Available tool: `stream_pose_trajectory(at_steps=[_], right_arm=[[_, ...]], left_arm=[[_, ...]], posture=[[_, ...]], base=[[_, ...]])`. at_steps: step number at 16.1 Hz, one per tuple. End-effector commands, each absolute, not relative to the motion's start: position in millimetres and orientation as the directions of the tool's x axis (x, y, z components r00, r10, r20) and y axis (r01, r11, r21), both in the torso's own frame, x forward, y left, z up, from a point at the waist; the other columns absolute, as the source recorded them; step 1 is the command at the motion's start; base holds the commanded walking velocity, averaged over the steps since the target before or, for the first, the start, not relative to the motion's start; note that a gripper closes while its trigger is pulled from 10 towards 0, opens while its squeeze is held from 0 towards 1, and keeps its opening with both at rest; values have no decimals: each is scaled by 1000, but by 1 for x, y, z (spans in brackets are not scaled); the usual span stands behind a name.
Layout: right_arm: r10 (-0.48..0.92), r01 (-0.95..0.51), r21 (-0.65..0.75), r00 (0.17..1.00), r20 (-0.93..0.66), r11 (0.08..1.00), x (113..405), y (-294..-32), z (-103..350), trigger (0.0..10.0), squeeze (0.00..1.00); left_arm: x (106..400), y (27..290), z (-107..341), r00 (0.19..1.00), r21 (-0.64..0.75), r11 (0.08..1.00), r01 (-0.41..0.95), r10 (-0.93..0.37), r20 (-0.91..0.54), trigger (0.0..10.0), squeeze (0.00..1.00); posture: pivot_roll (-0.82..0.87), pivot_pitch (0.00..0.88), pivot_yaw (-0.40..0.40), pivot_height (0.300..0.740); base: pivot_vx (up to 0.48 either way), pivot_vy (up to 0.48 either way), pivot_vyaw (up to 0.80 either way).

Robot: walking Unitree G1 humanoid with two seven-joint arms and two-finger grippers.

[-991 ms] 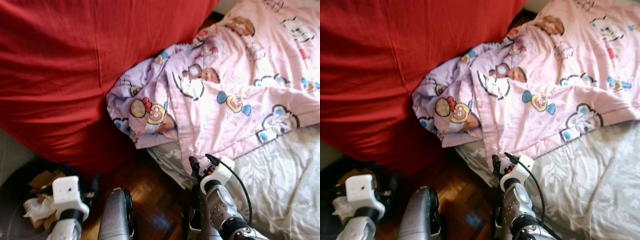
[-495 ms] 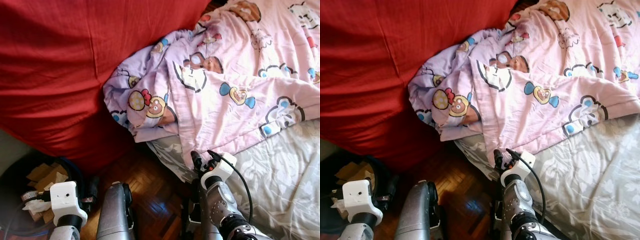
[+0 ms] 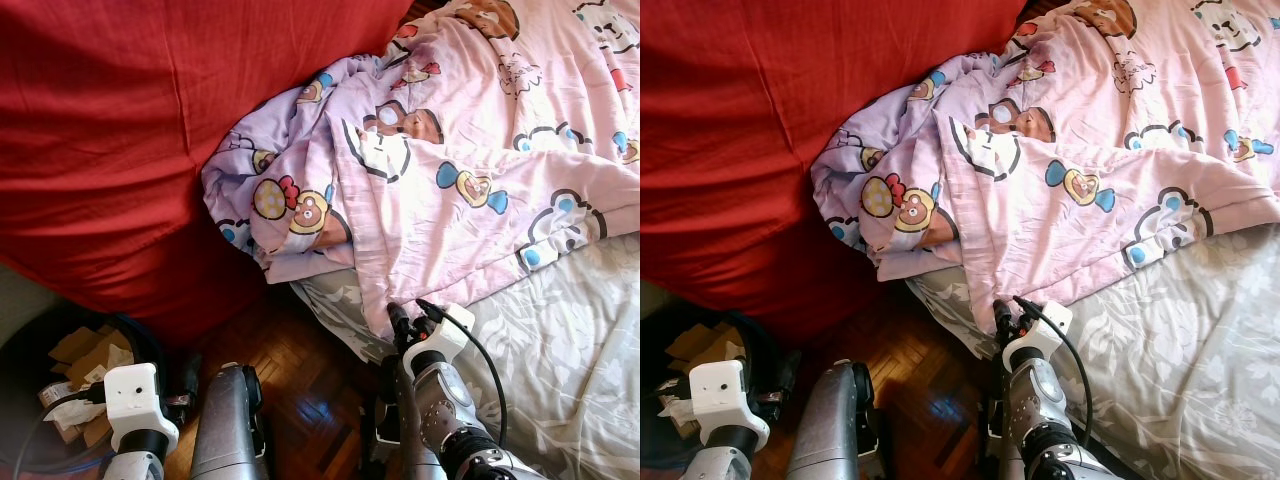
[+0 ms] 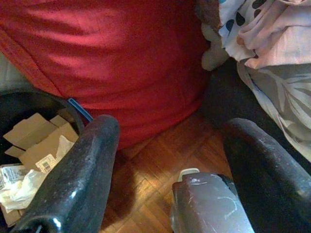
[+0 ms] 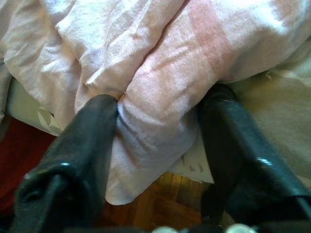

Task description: Clean up the room

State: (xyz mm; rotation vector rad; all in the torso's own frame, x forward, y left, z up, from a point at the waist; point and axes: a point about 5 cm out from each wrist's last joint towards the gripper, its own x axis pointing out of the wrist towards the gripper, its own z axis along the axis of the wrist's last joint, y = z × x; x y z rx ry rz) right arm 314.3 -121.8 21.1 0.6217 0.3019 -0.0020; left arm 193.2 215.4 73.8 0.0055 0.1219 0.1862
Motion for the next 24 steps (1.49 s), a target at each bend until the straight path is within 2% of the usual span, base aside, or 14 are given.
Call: stream_pose_trajectory(at_steps=[1,7,15,19,24], right_arm=[[111,82,568,949,-296,819,309,-118,15,0,0],[108,80,546,946,-304,834,307,-122,13,0,0],[83,107,535,944,-318,838,304,-126,10,0,0],[2,132,492,965,-262,861,308,-148,18,0,0],[-66,148,432,978,-199,890,307,-172,26,0,0]], left_arm=[[188,216,66,966,23,980,-197,198,-164,10000,0],[200,214,64,970,11,980,-197,197,-146,10000,0],[229,217,68,974,-8,978,-208,207,-94,10000,0],[250,222,68,973,-24,975,-220,218,-71,10000,0],[252,234,61,959,-64,959,-276,271,-83,10000,0]], posture=[[173,378,-11,572],[161,340,-27,572],[140,242,-46,572],[101,163,-55,572],[69,121,-55,572]], base=[[0,0,0],[0,0,0],[0,0,0],[0,0,0],[0,0,0]])
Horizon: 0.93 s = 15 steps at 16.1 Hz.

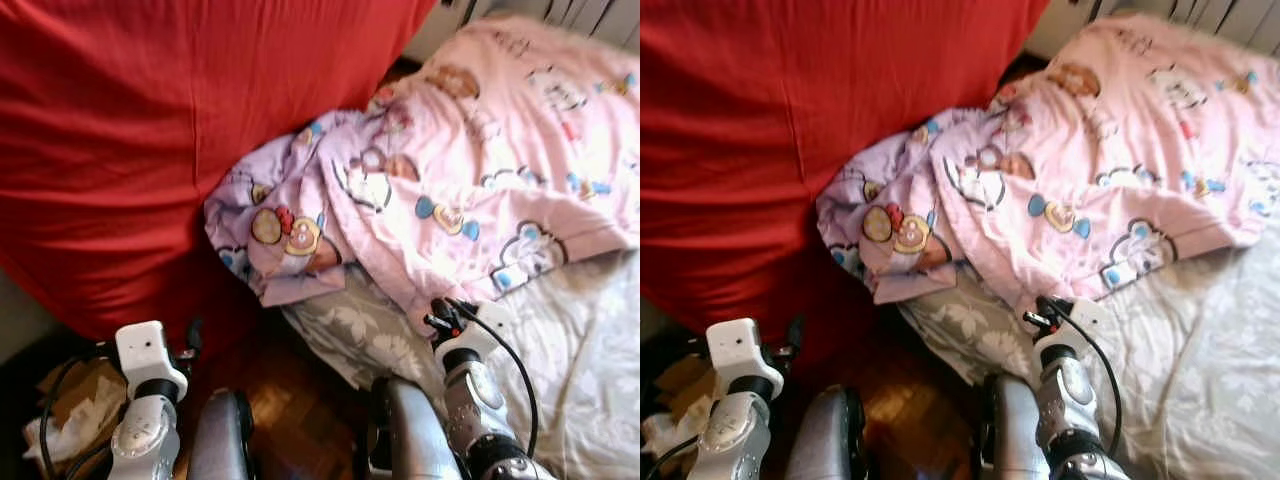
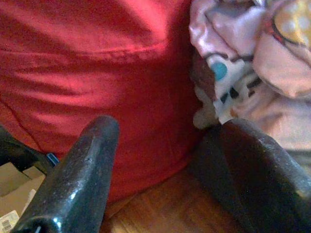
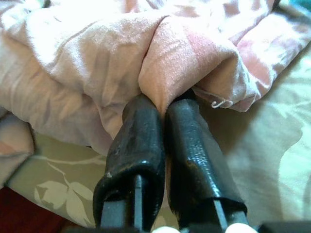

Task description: Clean up the room

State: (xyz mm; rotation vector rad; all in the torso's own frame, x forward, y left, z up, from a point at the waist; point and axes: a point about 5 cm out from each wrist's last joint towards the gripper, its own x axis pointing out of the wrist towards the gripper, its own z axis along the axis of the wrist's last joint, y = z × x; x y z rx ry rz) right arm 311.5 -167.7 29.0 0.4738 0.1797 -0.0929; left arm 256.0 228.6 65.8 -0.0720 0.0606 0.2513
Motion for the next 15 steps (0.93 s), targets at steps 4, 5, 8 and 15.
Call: stream_pose_trajectory(at_steps=[4,5,8,15], right_arm=[[31,54,396,978,-205,916,302,-162,20,4784,0],[47,33,384,979,-198,923,303,-158,21,10000,0],[88,-18,331,976,-198,944,304,-149,23,10000,0],[54,6,277,977,-206,961,304,-158,23,10000,0]], left_arm=[[247,240,46,945,-58,949,-309,300,-133,10000,0],[244,242,39,938,-66,945,-321,308,-157,10000,0],[228,245,7,902,-58,932,-357,328,-279,10000,0],[205,237,-40,821,-10,935,-354,306,-483,10000,0]], posture=[[63,91,-53,576],[59,82,-51,586],[57,44,-54,621],[37,2,-46,696]], base=[[0,0,0],[0,0,0],[0,0,0],[0,0,0]])
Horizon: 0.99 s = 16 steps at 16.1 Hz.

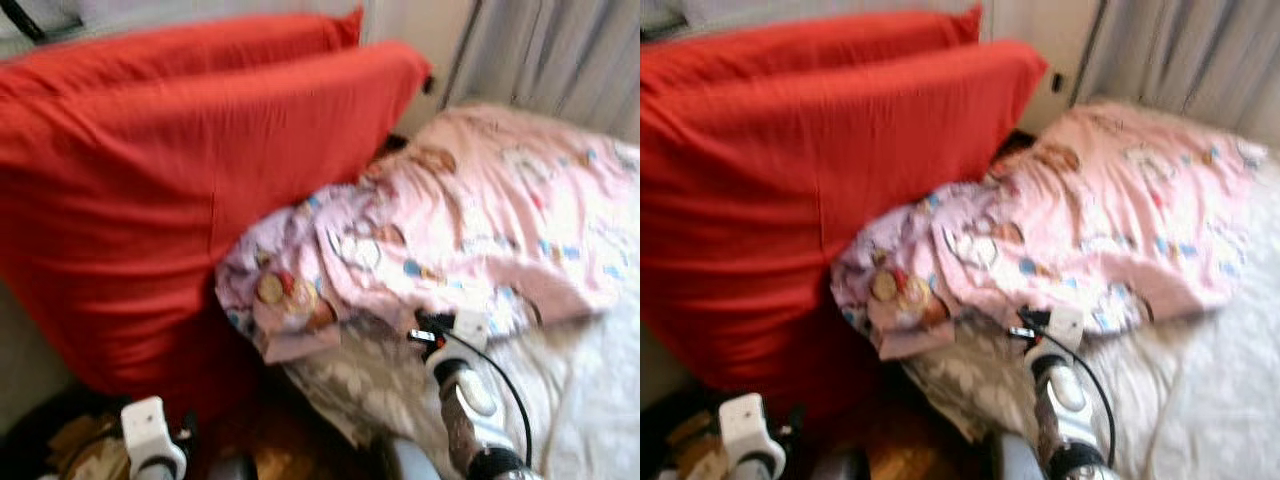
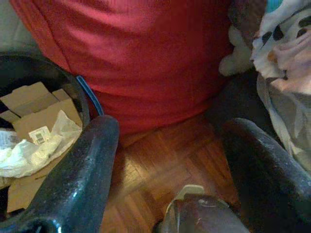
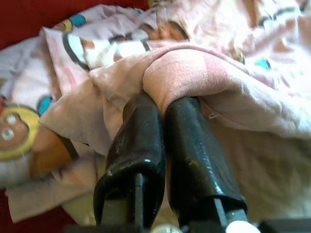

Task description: Clean up the room

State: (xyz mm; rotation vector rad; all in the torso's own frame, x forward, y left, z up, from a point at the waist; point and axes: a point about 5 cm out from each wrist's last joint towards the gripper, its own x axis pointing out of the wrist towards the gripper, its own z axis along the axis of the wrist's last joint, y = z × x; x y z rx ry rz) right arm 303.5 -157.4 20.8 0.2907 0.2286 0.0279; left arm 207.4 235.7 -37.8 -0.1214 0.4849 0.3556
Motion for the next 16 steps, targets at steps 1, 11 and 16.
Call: stream_pose_trajectory(at_steps=[1,11,16], right_arm=[[51,9,271,976,-211,962,304,-159,22,10000,0],[23,39,264,973,-228,964,300,-158,18,10000,0],[33,29,257,971,-235,966,300,-155,17,10000,0]], left_arm=[[204,236,-42,817,-5,938,-347,300,-493,10000,0],[170,224,-78,664,31,953,-302,234,-710,10000,0],[151,221,-89,604,8,950,-313,205,-770,10000,0]], posture=[[39,0,-45,701],[25,0,-20,740],[38,0,-26,740]], base=[[0,0,0],[0,0,0],[0,0,0]])
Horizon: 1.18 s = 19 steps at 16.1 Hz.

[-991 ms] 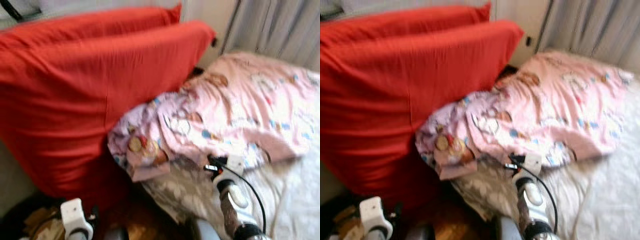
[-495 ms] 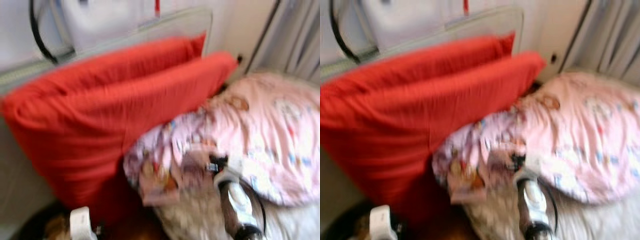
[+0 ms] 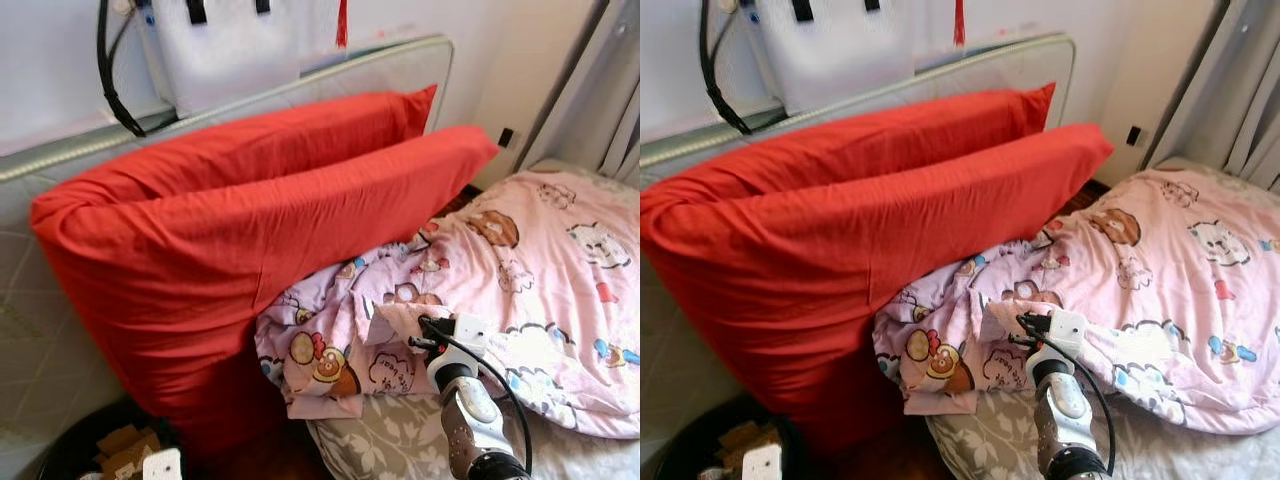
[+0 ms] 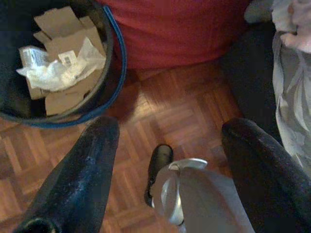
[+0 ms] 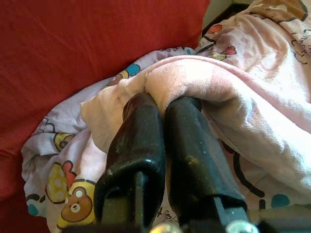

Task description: Clean up the room

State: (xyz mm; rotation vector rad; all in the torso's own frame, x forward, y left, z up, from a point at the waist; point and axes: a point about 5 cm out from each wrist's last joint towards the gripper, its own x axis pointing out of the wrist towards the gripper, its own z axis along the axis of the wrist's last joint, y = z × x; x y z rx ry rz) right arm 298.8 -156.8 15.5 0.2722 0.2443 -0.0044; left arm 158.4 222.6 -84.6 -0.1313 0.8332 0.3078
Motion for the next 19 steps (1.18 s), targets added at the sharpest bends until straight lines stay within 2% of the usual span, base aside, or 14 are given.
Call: stream_pose_trajectory(at_steps=[1,10,19], right_arm=[[33,29,258,972,-233,966,301,-155,18,10000,0],[20,44,251,968,-249,967,300,-157,16,10000,0],[-33,91,228,969,-245,969,307,-163,22,10000,0]], left_arm=[[149,220,-90,596,6,949,-314,202,-777,10000,0],[149,220,-90,600,5,955,-297,190,-777,10000,0],[153,224,-87,610,12,957,-289,194,-769,10000,0]], posture=[[38,0,-26,740],[43,0,-27,740],[33,12,-22,740]], base=[[0,0,0],[0,0,0],[-247,0,0]])
